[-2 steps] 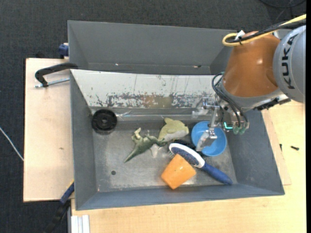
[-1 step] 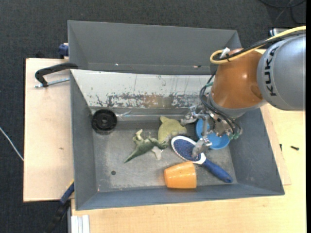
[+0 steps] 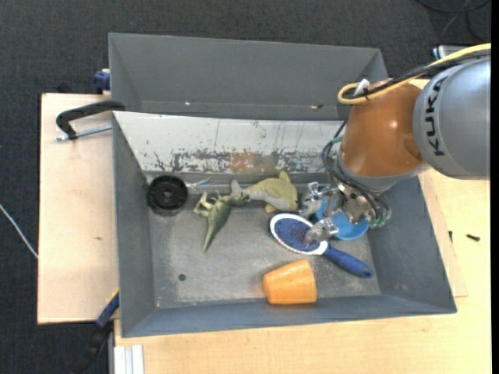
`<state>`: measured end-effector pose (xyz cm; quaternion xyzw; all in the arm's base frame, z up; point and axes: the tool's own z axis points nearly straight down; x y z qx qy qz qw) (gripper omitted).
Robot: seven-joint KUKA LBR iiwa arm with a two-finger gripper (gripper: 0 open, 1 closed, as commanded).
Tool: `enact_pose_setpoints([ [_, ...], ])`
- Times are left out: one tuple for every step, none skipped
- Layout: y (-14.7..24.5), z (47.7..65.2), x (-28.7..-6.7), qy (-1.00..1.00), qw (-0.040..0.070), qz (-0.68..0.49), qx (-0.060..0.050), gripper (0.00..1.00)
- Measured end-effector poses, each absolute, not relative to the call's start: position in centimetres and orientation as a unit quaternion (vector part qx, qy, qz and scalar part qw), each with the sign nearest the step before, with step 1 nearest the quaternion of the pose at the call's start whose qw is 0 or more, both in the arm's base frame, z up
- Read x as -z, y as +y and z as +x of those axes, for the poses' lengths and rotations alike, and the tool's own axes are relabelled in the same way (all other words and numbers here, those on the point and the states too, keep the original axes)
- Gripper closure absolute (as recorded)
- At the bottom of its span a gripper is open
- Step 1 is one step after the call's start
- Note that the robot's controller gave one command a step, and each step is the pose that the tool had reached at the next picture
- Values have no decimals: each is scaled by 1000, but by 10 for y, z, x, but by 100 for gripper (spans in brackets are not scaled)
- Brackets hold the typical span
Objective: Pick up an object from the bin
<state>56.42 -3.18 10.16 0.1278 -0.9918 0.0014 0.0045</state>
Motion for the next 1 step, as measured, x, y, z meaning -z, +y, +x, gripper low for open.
enact_pose_setpoints([
  [-19, 538, -233, -991, -6, 134, 0, 100],
])
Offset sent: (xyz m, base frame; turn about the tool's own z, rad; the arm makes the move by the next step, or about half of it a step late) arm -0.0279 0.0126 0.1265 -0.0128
